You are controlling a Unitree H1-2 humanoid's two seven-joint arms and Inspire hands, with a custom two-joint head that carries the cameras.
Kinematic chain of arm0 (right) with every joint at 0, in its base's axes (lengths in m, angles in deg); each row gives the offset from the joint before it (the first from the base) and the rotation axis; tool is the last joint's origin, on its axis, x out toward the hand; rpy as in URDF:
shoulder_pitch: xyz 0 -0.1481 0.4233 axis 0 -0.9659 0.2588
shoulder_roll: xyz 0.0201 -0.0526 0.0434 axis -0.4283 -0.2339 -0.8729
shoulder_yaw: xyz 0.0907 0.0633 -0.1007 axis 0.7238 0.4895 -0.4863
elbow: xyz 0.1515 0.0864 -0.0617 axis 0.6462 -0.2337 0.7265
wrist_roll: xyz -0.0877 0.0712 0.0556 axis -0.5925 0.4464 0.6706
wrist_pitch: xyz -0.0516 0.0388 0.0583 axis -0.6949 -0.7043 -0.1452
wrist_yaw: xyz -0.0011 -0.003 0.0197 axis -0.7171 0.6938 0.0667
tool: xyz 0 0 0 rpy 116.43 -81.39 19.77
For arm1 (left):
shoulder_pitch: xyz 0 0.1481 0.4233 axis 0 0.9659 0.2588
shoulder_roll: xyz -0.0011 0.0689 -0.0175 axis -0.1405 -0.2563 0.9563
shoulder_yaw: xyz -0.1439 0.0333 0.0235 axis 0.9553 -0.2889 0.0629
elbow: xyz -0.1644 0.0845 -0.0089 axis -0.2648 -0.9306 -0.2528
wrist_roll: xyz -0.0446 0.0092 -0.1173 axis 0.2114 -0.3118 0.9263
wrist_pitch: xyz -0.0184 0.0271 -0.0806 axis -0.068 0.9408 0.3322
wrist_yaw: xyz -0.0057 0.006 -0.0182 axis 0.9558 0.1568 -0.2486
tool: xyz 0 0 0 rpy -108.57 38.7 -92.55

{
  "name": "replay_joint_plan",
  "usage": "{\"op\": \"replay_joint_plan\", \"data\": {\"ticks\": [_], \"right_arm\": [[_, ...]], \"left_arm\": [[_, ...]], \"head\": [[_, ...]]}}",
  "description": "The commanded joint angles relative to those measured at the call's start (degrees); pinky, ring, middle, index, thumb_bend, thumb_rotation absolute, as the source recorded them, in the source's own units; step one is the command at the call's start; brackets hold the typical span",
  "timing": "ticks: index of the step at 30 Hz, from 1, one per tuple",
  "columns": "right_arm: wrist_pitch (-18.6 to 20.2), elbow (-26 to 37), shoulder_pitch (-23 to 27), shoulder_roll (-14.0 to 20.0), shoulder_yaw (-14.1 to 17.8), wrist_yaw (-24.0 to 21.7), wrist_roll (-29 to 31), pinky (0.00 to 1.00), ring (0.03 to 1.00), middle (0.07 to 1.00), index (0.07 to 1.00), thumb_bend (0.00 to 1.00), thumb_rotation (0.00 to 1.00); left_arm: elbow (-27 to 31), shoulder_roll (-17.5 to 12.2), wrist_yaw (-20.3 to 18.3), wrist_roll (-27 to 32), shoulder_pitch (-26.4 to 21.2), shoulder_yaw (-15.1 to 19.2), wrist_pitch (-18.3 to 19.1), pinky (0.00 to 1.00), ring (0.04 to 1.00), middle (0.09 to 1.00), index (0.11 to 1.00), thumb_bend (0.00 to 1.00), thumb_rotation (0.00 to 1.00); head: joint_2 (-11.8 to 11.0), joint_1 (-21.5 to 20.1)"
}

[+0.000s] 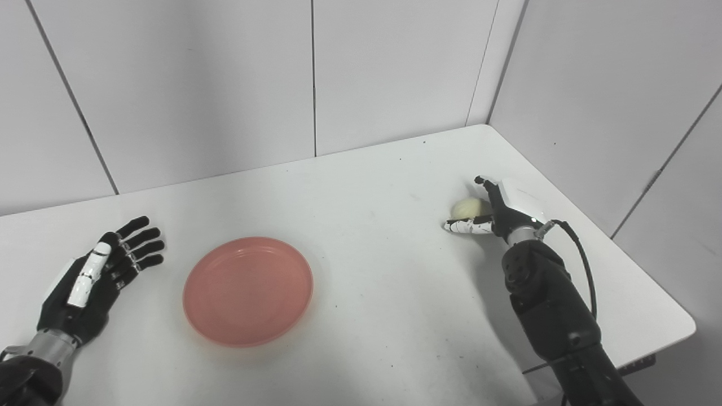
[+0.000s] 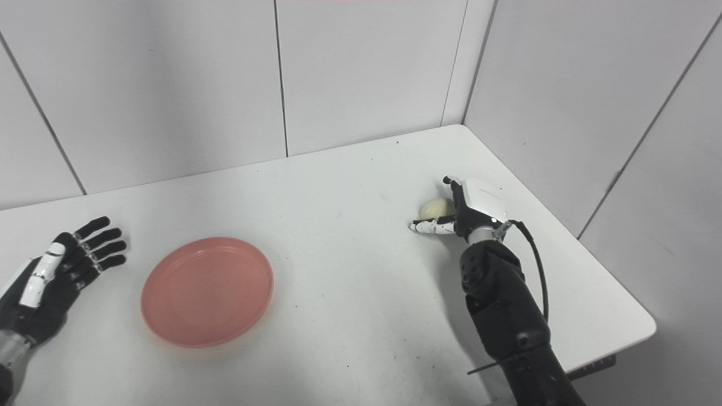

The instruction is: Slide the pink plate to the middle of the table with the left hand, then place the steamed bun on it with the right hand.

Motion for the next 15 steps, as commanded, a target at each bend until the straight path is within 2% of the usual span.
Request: {"op": "replay_joint_plan", "data": {"ticks": [1, 6, 8, 10, 11, 12, 14, 15], "right_arm": [[-0.18, 0.42, 1.43, 1.48, -0.05, 1.4, 1.02, 0.74, 0.862, 0.868, 0.844, 0.84, 0.45], [-1.52, -0.73, 1.49, 1.36, -0.45, 4.04, 3.58, 0.68, 0.802, 0.83, 0.814, 0.82, 0.39], [-2.24, -0.88, 1.33, 1.18, -0.27, 5.5, 4.76, 0.62, 0.736, 0.778, 0.783, 0.79, 0.38], [-3.24, -0.89, 1.22, 1.07, 0.28, 6.64, 6.63, 0.57, 0.655, 0.709, 0.745, 0.75, 0.32], [-3.24, 0.02, 1.0, 1.07, 0.28, 6.88, 7.15, 0.54, 0.615, 0.663, 0.695, 0.72, 0.23], [-3.31, 0.95, 0.73, 1.11, 0.18, 7.15, 7.54, 0.48, 0.554, 0.595, 0.581, 0.61, 0.16], [-3.35, 1.72, 0.35, 1.48, -0.12, 7.3, 8.32, 0.46, 0.527, 0.566, 0.527, 0.55, 0.14], [-3.0, 1.7, 0.27, 1.7, -0.24, 7.1, 8.69, 0.41, 0.484, 0.527, 0.504, 0.53, 0.13]], "left_arm": [[-3.89, -0.73, 0.54, -2.08, 6.15, -1.07, 5.9, 0.78, 0.803, 0.821, 0.808, 0.52, 0.83], [-3.19, -0.79, 0.57, -2.12, 6.35, -1.17, 6.3, 0.79, 0.806, 0.824, 0.809, 0.53, 0.83], [-3.1, -0.82, 0.39, -1.98, 6.38, -1.13, 6.28, 0.79, 0.806, 0.823, 0.809, 0.53, 0.83], [-2.98, -0.84, 0.43, -1.99, 6.42, -1.11, 6.23, 0.78, 0.803, 0.82, 0.807, 0.53, 0.83], [-2.91, -0.84, 0.51, -2.02, 6.45, -1.12, 6.26, 0.78, 0.802, 0.819, 0.805, 0.53, 0.83], [-2.82, -0.85, 0.53, -1.95, 6.47, -1.07, 6.39, 0.78, 0.803, 0.818, 0.804, 0.53, 0.83], [-2.61, -0.86, 0.59, -1.9, 6.51, -1.04, 6.64, 0.78, 0.803, 0.818, 0.804, 0.53, 0.83], [-2.49, -0.88, 0.61, -1.92, 6.53, -1.07, 6.72, 0.78, 0.801, 0.817, 0.803, 0.53, 0.83]], "head": [[0.13, 0.03], [0.27, 0.01], [0.36, -0.05], [0.37, -0.06], [0.37, -0.06], [0.42, -0.22], [0.47, -0.25], [0.47, -0.25]]}}
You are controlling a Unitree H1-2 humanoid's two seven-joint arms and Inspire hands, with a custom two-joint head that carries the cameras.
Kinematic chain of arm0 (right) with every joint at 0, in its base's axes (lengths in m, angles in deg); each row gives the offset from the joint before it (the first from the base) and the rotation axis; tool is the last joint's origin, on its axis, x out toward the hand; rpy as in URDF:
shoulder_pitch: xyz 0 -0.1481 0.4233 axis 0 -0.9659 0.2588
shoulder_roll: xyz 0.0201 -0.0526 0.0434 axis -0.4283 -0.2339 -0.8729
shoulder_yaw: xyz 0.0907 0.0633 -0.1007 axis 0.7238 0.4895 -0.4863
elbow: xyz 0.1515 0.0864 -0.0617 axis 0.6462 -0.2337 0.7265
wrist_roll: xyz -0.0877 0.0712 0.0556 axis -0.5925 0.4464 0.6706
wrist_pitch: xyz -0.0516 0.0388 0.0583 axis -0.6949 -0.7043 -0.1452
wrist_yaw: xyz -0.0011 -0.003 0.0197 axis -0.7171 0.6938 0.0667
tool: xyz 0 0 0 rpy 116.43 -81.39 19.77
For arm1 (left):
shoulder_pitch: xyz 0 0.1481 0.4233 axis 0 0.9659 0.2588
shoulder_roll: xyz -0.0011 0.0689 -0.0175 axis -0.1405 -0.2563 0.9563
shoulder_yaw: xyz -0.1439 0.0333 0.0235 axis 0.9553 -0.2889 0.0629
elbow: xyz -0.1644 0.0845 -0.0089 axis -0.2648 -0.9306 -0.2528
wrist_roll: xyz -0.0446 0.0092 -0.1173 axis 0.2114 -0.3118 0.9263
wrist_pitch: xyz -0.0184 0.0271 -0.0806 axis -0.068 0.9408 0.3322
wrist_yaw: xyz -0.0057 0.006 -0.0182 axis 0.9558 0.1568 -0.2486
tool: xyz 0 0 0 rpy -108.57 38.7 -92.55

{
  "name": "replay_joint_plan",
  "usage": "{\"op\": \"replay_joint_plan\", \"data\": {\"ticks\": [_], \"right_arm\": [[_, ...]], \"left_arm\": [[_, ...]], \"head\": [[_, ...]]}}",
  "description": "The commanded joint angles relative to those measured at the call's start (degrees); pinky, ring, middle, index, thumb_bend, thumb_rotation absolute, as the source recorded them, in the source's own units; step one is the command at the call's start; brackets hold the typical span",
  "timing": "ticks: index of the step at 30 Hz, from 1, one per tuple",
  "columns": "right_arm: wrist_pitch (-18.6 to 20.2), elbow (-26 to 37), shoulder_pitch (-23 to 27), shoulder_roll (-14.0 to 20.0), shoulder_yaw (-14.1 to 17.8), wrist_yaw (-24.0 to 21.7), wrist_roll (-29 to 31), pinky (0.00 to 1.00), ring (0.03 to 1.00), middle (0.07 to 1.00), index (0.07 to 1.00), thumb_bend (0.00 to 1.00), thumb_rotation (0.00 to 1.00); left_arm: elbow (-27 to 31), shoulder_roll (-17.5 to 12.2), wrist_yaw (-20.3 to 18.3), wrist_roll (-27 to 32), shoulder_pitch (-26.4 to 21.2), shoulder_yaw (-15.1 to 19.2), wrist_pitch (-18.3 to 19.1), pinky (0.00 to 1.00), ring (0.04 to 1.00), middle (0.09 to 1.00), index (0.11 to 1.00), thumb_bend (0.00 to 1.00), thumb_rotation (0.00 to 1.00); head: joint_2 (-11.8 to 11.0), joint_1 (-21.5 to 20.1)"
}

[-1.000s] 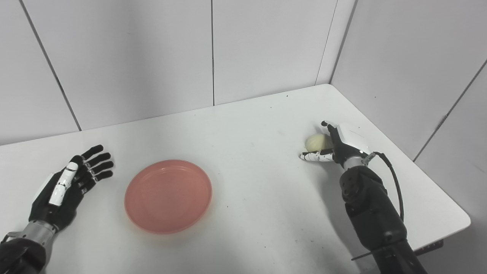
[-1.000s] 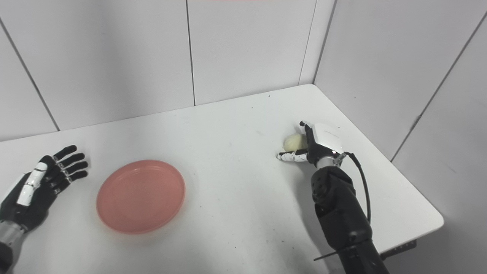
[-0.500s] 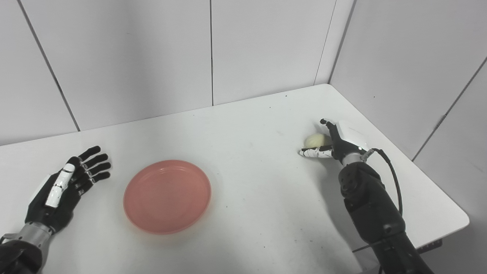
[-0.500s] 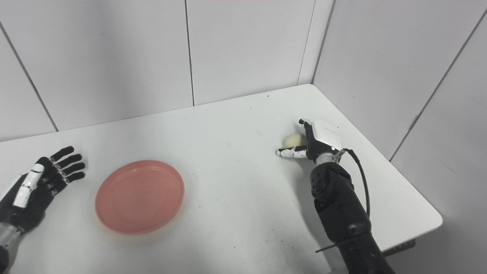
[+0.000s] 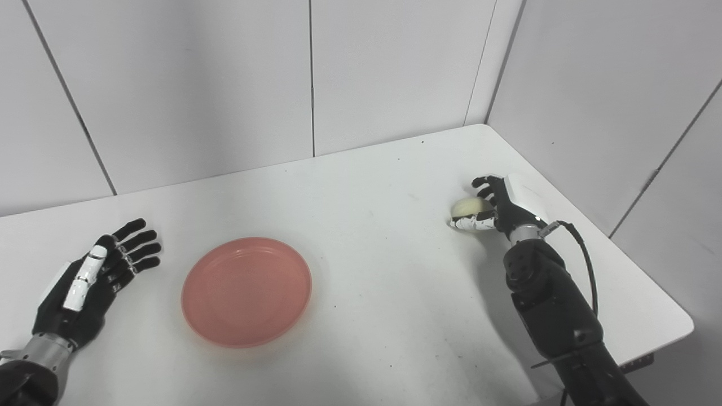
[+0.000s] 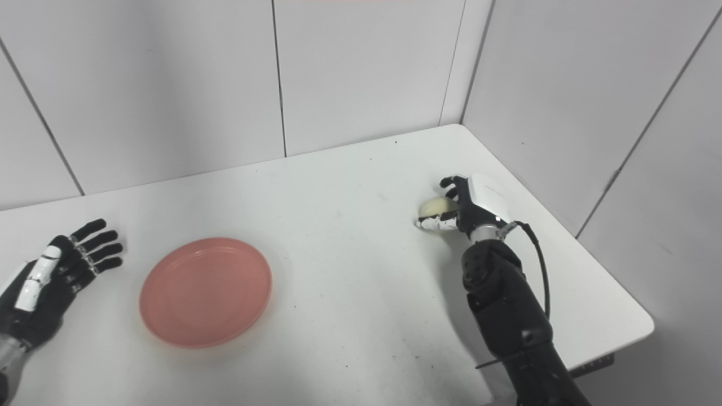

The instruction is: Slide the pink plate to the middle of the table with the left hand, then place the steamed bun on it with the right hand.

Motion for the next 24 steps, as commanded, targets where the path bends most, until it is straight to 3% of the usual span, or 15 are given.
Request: {"op": "replay_joint_plan", "data": {"ticks": [1, 8, 13, 24], "right_arm": [[-0.97, 1.36, 0.61, 1.59, -0.07, 0.39, 0.8, 0.4, 0.476, 0.521, 0.496, 0.52, 0.13], [1.54, 2.74, 0.44, 1.73, -0.36, -0.91, 0.55, 0.39, 0.464, 0.524, 0.489, 0.5, 0.12], [1.7, 3.5, 0.27, 1.22, 0.52, -2.39, -0.12, 0.39, 0.463, 0.529, 0.489, 0.5, 0.12], [1.09, 4.1, 0.3, 2.29, -0.19, -1.19, 0.29, 0.41, 0.474, 0.539, 0.49, 0.51, 0.13]], "left_arm": [[-3.18, -0.66, 0.66, -1.96, 5.96, -1.1, 6.81, 0.78, 0.802, 0.817, 0.803, 0.53, 0.83], [-3.26, -0.82, 0.37, -1.78, 5.95, -1.05, 6.82, 0.78, 0.8, 0.815, 0.8, 0.52, 0.83], [-3.4, -0.82, 0.27, -1.72, 5.83, -1.03, 6.93, 0.78, 0.803, 0.817, 0.801, 0.52, 0.83], [-3.16, -0.28, 0.53, -2.08, 5.92, -1.34, 6.52, 0.78, 0.804, 0.819, 0.803, 0.52, 0.83]], "head": [[-0.01, 0.02], [0.13, -0.13], [0.2, 0.04], [-0.45, 1.63]]}}
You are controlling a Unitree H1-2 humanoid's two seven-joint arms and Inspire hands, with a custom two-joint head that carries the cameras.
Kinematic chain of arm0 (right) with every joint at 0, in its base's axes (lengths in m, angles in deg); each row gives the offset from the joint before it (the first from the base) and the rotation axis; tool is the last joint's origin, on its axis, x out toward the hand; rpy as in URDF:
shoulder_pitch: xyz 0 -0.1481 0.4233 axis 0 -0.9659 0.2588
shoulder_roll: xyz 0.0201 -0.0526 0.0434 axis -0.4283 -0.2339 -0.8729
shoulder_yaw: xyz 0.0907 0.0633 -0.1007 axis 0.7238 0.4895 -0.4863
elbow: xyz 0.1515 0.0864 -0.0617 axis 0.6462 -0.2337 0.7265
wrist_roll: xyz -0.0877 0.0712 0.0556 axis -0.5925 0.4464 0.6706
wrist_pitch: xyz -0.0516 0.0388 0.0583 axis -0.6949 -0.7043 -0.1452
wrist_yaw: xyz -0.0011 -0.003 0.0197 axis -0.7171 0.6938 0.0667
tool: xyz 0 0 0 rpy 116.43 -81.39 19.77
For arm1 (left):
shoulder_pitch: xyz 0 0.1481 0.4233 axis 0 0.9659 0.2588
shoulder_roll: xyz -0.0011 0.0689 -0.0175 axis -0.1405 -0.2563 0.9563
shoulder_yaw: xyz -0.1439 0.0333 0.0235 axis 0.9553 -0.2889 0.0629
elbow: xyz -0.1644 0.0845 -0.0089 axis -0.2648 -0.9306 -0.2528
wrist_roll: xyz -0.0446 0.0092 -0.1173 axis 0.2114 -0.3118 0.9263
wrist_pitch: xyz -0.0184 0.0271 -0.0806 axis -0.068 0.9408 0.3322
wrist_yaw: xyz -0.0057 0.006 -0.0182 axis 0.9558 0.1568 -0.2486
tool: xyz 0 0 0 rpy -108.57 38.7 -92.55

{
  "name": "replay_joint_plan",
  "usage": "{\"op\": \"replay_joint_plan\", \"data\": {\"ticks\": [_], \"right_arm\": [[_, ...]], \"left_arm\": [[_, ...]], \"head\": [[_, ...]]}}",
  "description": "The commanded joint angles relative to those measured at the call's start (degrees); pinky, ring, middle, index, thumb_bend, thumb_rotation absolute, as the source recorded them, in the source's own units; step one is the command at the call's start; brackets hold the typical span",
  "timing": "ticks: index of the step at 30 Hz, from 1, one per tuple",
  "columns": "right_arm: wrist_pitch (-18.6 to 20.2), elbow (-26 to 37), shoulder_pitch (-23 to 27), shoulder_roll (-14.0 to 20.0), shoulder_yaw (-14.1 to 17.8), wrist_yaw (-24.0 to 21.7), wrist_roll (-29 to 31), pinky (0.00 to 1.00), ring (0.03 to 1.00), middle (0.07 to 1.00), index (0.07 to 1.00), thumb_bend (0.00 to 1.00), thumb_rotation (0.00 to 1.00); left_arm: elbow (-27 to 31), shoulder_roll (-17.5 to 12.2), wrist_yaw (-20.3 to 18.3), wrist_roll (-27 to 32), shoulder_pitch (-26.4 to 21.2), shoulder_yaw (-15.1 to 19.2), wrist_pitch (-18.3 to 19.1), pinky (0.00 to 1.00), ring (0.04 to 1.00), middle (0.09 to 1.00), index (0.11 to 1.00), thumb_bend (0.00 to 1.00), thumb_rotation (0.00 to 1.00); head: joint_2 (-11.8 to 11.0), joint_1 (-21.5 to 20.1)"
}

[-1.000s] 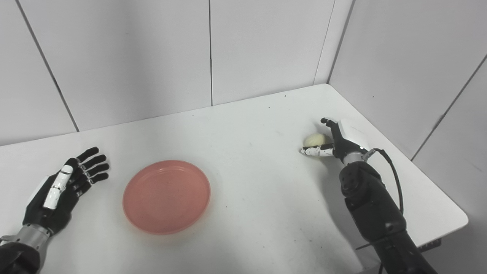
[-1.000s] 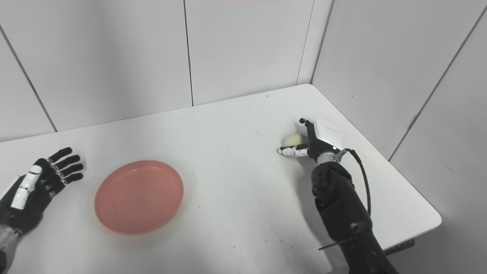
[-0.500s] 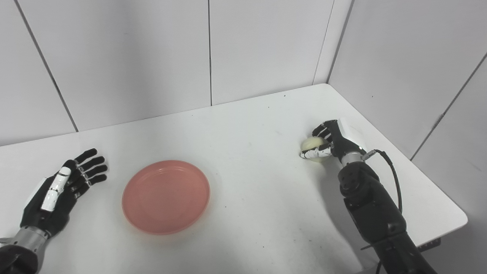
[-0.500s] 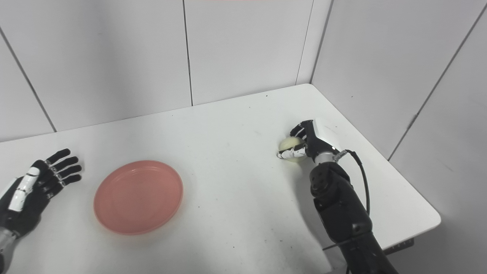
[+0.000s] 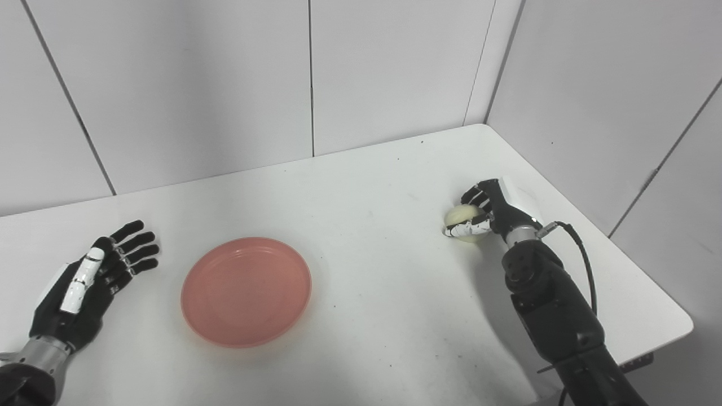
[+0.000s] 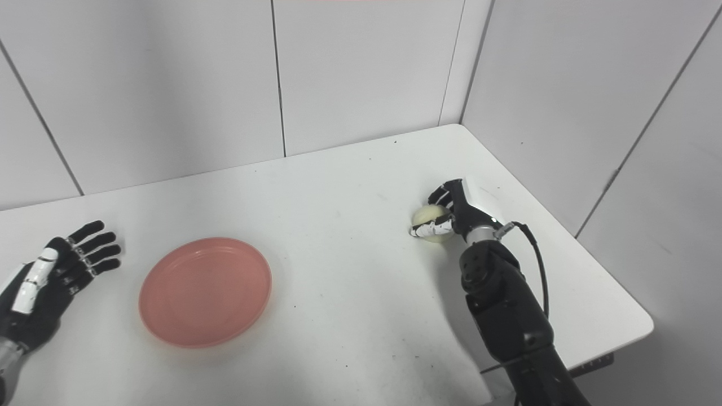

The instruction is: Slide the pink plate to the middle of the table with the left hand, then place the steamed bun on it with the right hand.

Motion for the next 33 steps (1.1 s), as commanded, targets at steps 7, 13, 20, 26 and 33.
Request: {"op": "replay_joint_plan", "data": {"ticks": [7, 13, 20, 26, 33], "right_arm": [[-0.52, 8.2, 0.91, 2.85, -0.63, 0.9, -1.58, 0.4, 0.471, 0.527, 0.489, 0.51, 0.13], [0.08, 15.65, 1.08, 2.4, -1.51, 0.03, -4.0, 0.39, 0.452, 0.51, 0.488, 0.51, 0.13], [-1.2, 21.79, 2.96, 0.16, -4.01, -2.6, -3.79, 0.39, 0.448, 0.505, 0.489, 0.51, 0.13], [-2.47, 23.1, 6.08, -1.2, -9.55, -4.73, -5.25, 0.38, 0.438, 0.488, 0.489, 0.51, 0.13], [-3.94, 23.19, 9.05, -3.63, -16.46, -8.41, -6.62, 0.34, 0.41, 0.482, 0.488, 0.51, 0.13]], "left_arm": [[-2.55, 1.02, 2.06, -2.87, 5.97, -2.02, 6.69, 0.8, 0.813, 0.83, 0.816, 0.52, 0.85], [-0.13, 2.09, 3.87, -3.13, 6.93, -3.27, 7.16, 0.8, 0.819, 0.834, 0.818, 0.51, 0.88], [4.27, 3.6, 7.3, -4.3, 8.42, -5.34, 8.53, 0.82, 0.832, 0.844, 0.832, 0.5, 0.92], [7.76, 5.11, 10.07, -4.94, 9.37, -6.9, 10.64, 0.83, 0.839, 0.851, 0.838, 0.48, 0.97], [11.07, 7.32, 12.93, -6.14, 9.72, -8.45, 13.64, 0.84, 0.851, 0.862, 0.85, 0.46, 1.0]], "head": [[-1.12, 2.24], [-1.73, 5.43], [-2.11, 10.33], [-2.3, 13.95], [-2.19, 20.3]]}}
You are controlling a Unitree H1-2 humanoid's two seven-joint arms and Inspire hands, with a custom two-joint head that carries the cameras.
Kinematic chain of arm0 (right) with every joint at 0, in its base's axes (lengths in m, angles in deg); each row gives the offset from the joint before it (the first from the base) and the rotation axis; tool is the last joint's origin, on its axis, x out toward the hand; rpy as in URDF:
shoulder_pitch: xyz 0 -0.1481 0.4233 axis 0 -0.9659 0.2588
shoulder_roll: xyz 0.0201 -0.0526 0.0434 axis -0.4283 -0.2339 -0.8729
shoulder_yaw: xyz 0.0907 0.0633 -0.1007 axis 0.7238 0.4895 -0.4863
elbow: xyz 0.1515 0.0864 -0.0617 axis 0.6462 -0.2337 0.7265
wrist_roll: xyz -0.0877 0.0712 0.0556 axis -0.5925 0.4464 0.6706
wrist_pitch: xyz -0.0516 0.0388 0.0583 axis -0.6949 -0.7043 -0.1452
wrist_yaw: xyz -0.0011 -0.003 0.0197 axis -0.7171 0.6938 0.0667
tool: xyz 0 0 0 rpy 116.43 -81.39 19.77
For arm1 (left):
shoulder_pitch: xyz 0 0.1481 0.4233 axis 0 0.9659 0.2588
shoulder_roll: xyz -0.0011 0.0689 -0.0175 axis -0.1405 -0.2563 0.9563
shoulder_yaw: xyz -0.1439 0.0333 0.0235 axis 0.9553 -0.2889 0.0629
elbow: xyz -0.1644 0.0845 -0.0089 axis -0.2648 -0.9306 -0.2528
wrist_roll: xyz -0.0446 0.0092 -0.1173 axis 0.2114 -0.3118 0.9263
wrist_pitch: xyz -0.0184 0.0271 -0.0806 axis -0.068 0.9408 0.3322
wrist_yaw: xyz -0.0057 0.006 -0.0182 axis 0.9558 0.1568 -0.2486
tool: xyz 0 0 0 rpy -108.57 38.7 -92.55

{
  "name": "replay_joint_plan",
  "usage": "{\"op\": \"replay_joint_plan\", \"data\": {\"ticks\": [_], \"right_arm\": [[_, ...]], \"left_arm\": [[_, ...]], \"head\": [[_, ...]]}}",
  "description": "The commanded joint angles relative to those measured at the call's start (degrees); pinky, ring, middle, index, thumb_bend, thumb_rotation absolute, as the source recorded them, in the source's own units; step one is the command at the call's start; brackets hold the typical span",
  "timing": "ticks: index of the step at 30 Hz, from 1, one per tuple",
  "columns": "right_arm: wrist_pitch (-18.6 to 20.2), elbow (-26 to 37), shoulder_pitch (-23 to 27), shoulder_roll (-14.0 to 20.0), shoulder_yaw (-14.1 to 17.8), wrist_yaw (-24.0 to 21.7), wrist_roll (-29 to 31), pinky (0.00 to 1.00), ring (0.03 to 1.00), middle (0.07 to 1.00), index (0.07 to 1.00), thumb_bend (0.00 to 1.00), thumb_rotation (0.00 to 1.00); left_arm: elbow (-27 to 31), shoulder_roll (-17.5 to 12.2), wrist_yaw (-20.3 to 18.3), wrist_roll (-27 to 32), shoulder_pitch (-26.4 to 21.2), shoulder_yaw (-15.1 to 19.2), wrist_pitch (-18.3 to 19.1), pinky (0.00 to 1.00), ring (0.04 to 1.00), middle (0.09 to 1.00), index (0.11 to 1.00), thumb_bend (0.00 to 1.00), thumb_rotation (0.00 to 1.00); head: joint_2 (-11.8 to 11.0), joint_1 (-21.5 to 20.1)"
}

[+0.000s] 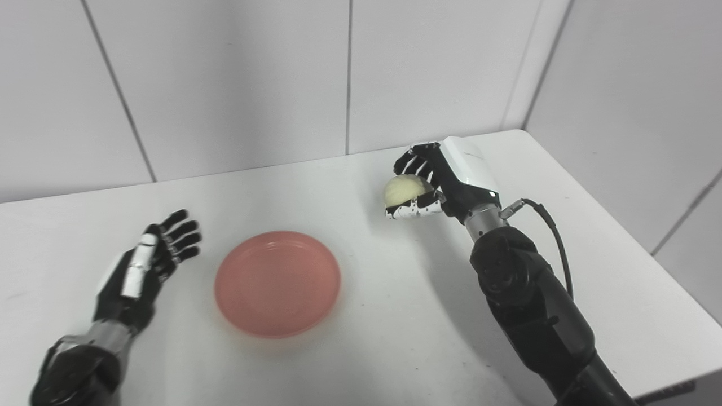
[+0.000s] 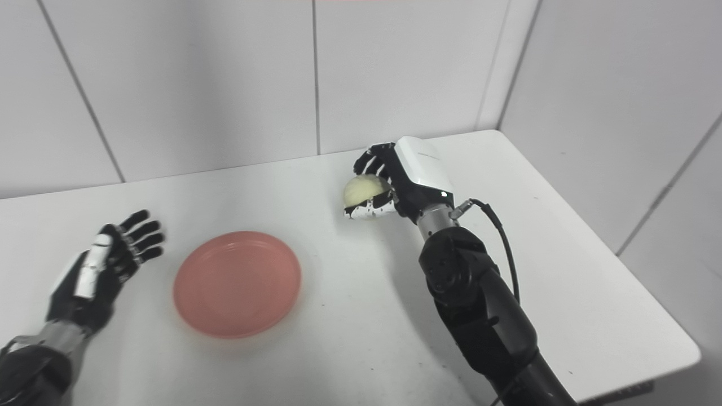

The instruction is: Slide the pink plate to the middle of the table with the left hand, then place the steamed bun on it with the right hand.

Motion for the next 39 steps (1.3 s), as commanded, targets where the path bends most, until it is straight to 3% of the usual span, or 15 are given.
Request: {"op": "replay_joint_plan", "data": {"ticks": [1, 11, 18, 29, 39], "right_arm": [[-3.53, 1.14, 3.03, 0.24, -0.87, 0.03, -0.77, 0.33, 0.406, 0.479, 0.489, 0.51, 0.12], [-6.34, -2.16, 7.34, -2.62, -5.04, -1.26, -0.22, 0.34, 0.409, 0.48, 0.488, 0.51, 0.13], [-8.36, -3.82, 9.58, -4.43, -8.91, -3.68, 0.43, 0.33, 0.397, 0.475, 0.488, 0.51, 0.12], [-11.11, -9.26, 10.76, -8.11, -12.77, -4.14, -0.85, 0.33, 0.406, 0.488, 0.49, 0.51, 0.12], [-13.56, -11.97, 10.07, -9.88, -14.1, -4.13, -0.76, 0.31, 0.389, 0.475, 0.489, 0.51, 0.12]], "left_arm": [[-2.31, 2.58, -0.06, -2.88, 4.12, -3.17, 8.92, 0.85, 0.855, 0.866, 0.854, 0.46, 1.0], [-1.0, 5.58, 2.35, -5.32, 3.19, -4.91, 10.61, 0.87, 0.874, 0.886, 0.88, 0.42, 1.0], [-0.42, 7.57, 3.59, -6.51, 2.43, -5.3, 12.01, 0.85, 0.867, 0.882, 0.877, 0.41, 1.0], [-1.46, 8.48, 3.59, -7.4, 1.6, -5.9, 11.08, 0.85, 0.872, 0.892, 0.885, 0.41, 1.0], [-1.75, 8.57, 3.51, -7.57, 1.4, -6.14, 10.96, 0.86, 0.878, 0.893, 0.889, 0.41, 1.0]], "head": [[0.07, 1.44], [0.94, 10.09], [1.41, 13.69], [1.75, 14.28], [2.31, 13.91]]}}
